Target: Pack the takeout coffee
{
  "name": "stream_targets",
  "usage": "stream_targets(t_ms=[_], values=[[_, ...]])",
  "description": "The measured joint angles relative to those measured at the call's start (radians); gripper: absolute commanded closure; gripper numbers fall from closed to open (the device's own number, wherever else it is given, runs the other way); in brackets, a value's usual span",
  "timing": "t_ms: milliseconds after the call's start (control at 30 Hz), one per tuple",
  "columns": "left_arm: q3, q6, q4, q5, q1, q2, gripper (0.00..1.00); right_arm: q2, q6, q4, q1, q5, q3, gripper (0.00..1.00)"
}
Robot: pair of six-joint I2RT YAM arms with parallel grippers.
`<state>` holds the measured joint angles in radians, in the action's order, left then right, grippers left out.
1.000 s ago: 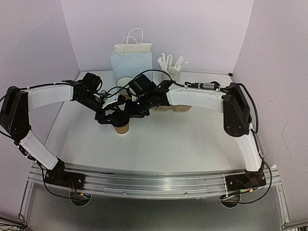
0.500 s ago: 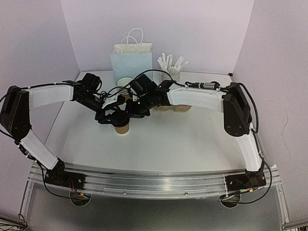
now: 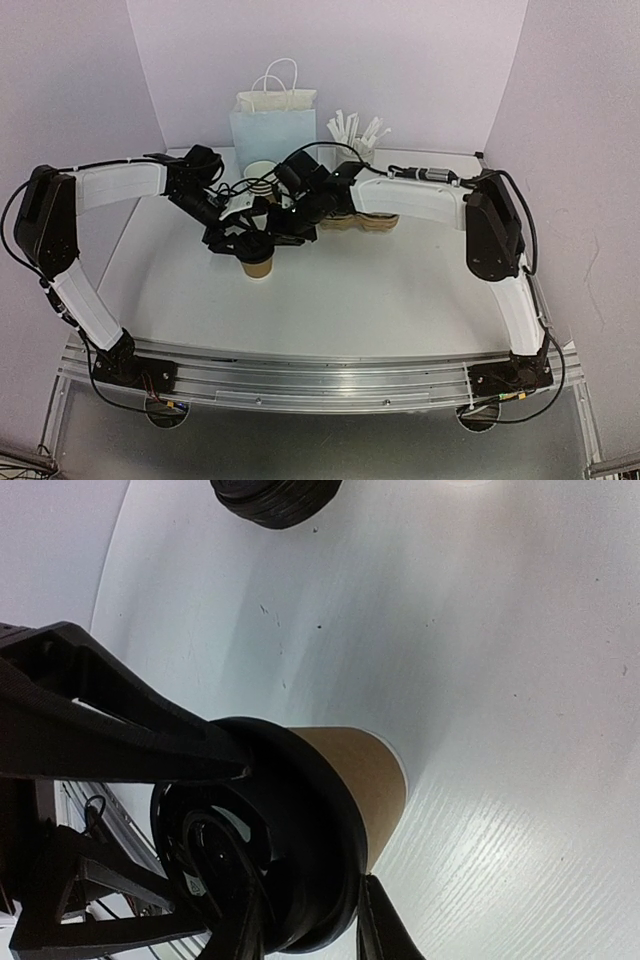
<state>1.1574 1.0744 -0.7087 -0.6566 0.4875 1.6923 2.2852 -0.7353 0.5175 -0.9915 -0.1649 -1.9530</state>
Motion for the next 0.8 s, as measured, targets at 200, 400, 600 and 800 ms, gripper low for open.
stream_targets(t_ms=[200,400,600,800], values=[[-0.055,-0.112,0.090,-0.022,0.068,-0.030,0.41,-0.077,0.005,0.064,-0.001,0.002,0.080,0.77],[-0.090,-0.235,0.205,-0.049,0.146,-0.034,0.44,-0.150,0.001,0.114,-0.001,0.011,0.165,0.78],[-0.198,-0.416,0.433,-0.047,0.201,-0.067,0.46,-0.193,0.003,0.113,-0.008,0.035,0.227,0.78],[-0.326,-0.538,0.570,-0.018,0.196,-0.155,0.41,-0.151,0.018,0.164,-0.018,0.032,0.139,0.78]])
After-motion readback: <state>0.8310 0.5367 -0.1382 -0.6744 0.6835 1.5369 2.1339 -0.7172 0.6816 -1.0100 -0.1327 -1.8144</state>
